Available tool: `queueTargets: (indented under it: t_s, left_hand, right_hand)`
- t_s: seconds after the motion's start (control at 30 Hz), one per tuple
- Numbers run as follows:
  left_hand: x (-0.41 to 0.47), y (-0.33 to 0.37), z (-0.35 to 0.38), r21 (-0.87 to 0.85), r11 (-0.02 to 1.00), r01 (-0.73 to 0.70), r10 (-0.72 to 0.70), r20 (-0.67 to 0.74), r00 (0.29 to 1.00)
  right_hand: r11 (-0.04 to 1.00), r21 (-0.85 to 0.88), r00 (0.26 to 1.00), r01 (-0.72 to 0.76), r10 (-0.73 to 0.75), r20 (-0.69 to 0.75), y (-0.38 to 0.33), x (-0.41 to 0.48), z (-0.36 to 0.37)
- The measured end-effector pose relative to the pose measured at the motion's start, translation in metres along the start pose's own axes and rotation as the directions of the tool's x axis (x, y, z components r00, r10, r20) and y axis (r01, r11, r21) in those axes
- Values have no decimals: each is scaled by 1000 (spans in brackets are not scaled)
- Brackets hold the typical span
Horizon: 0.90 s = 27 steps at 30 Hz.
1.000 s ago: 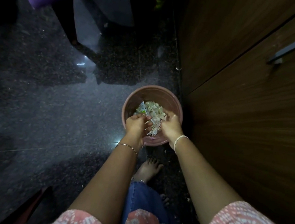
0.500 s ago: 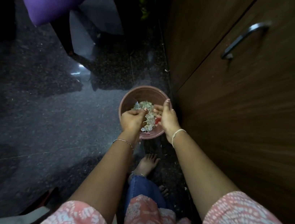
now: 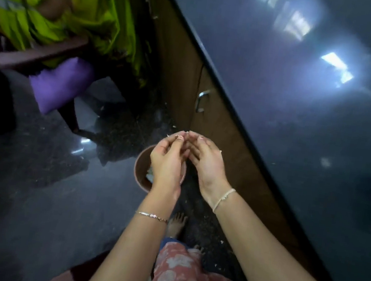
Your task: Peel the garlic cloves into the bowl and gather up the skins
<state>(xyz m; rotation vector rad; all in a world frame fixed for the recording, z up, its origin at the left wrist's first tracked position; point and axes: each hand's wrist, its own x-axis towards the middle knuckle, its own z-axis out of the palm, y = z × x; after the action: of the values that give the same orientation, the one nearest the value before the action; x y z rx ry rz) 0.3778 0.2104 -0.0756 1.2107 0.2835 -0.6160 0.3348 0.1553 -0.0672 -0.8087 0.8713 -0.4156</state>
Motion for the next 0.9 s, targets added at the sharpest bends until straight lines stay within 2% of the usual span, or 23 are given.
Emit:
queueTargets:
  t_s: [0.17, 0.27, 0.37, 0.57, 0.7, 0.8, 0.9]
  left_hand:
    - [-69, 32, 57, 59, 994, -95, 82, 194, 978]
    - [-101, 38, 90, 86, 989, -120, 88, 304, 949]
    - [-130, 29, 122, 143, 979, -147, 73, 430, 900]
    - [-185, -22, 177, 314, 928, -198, -64, 661, 748]
    - [-200, -57, 189, 423, 856, -295, -117, 716, 688]
    - [-209, -72, 188, 502, 797, -336, -178, 728, 662]
    - [-214, -83, 179, 538, 725, -430, -193, 758, 623]
  right_hand:
    - [981, 72, 983, 181, -182, 5, -69, -62, -15]
    - [944, 54, 943, 325, -319, -100, -100, -83, -36]
    - [896, -41, 873, 443, -441, -206, -120, -100, -65]
    - [833, -118, 697, 541, -523, -491, -150, -145, -148]
    - [811, -160, 579, 562, -524, -625, -150, -172, -191]
    - [812, -251, 441, 527, -514, -736, -135, -187, -221]
    - [807, -495, 242, 323, -576, -781, -110, -201, -248]
